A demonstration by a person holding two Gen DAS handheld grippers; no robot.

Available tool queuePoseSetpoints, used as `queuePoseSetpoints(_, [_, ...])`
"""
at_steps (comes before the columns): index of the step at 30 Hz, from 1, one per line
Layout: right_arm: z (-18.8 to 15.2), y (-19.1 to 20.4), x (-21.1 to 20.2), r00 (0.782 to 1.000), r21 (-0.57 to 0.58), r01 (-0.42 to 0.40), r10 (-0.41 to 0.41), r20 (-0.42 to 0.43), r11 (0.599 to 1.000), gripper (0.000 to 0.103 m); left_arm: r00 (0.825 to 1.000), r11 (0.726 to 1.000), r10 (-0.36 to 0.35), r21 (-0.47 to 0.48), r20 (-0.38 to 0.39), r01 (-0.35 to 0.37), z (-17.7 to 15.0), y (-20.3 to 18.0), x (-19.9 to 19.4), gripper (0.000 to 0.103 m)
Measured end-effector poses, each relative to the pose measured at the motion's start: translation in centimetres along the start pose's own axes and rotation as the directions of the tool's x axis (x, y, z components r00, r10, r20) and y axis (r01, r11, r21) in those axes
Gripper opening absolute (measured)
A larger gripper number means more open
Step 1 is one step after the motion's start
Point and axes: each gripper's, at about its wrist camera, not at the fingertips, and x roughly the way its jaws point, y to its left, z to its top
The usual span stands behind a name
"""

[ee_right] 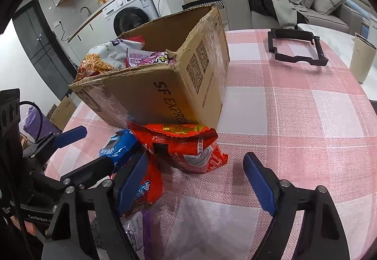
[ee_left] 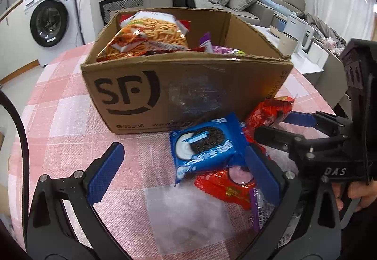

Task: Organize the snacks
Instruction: 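Move left tool to the blue Oreo pack while right tool approaches the red chip bag, then close left tool on the blue Oreo pack while right tool grips the red chip bag, then lift the Oreo pack with left tool while right tool lifts the red chip bag toward the box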

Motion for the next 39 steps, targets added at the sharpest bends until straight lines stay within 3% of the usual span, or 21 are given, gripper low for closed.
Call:
queuePoseSetpoints(6, [0.4,0.2,0.2,1.0,-0.01,-0.015,0.015,0.013,1.0,0.078,1.0,1.0,-0.03,0.006,-0.008,0.03,0.6,-0.4,0.9,0.101])
queuePoseSetpoints(12, [0.5,0.0,0.2,0.999,0.006,-0.045,0.045,0.023,0.999,0.061,0.998,0.998,-0.053,0.016,-0.026,0.054,0.8,-1.4,2.0,0.101])
queuePoseSetpoints(17, [0.5,-0.4,0.0,0.996,0.033,-0.081,0.08,0.03,0.996,0.048,0.993,0.994,-0.104,-0.043,-0.057,0.102,0.4,-1.1,2.7,0.09])
queuePoseSetpoints(25, [-0.2,-0.7,-0.9,0.996,0.035,-0.075,0.074,0.041,0.997,0.047,0.982,0.983,-0.158,-0.111,-0.104,0.146,0.5,-0.2,4.4,0.073])
queuePoseSetpoints(32, [-0.5,-0.7,-1.5,0.996,0.034,-0.073,0.071,0.045,0.997,0.047,0.976,0.975,-0.195,-0.124,-0.099,0.183,0.5,-0.3,4.7,0.048])
queuePoseSetpoints(39, [-0.7,-0.6,-1.7,0.996,0.038,-0.072,0.07,0.048,0.997,0.047,0.978,0.976,-0.192,-0.12,-0.085,0.181,-0.3,-0.3,3.7,0.042])
